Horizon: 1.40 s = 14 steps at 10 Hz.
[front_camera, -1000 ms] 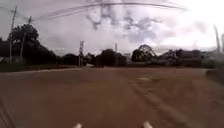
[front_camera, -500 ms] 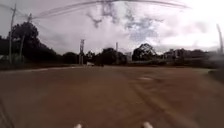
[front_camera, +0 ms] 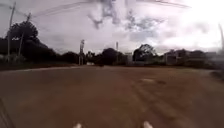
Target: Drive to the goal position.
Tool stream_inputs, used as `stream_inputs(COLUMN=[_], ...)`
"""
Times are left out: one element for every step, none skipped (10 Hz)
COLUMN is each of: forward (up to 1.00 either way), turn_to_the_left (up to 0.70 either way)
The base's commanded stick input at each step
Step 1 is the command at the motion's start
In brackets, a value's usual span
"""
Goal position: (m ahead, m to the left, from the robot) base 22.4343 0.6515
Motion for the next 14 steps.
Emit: stream_inputs(forward=[0.50, 0.50, 0.50, 0.50, 0.50, 0.50, 0.50, 0.50, 0.50, 0.50, 0.50, 0.50, 0.50, 0.50], turn_to_the_left=[0.00, 0.00, 0.00, 0.00, 0.00, 0.00, 0.00, 0.00, 0.00, 0.00, 0.00, 0.00, 0.00, 0.00])
